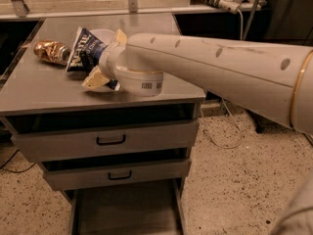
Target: Pick blue chip bag from bottom drawer and place on counter
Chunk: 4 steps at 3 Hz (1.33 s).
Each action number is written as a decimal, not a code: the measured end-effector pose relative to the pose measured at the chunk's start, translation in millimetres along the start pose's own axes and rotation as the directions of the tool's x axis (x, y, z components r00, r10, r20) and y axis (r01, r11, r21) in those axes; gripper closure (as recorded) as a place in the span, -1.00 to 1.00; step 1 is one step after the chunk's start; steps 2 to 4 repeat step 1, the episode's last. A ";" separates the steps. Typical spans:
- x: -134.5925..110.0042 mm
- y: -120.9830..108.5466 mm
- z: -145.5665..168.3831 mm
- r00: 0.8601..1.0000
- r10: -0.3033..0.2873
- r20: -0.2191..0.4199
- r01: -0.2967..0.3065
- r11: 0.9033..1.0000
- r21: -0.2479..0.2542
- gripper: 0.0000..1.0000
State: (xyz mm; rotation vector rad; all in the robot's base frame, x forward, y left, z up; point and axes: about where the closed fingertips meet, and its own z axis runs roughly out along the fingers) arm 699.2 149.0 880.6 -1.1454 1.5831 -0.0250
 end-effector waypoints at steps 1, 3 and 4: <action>0.0 0.0 0.0 1.000 0.000 0.000 0.000 1.000 0.000 -1.00; 0.0 0.0 0.0 1.000 0.000 0.000 0.000 1.000 0.000 -1.00; 0.0 0.0 0.0 1.000 0.000 0.000 0.000 1.000 0.000 -1.00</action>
Offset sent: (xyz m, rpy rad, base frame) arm 0.0000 0.0000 0.0000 0.0000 0.0000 0.0000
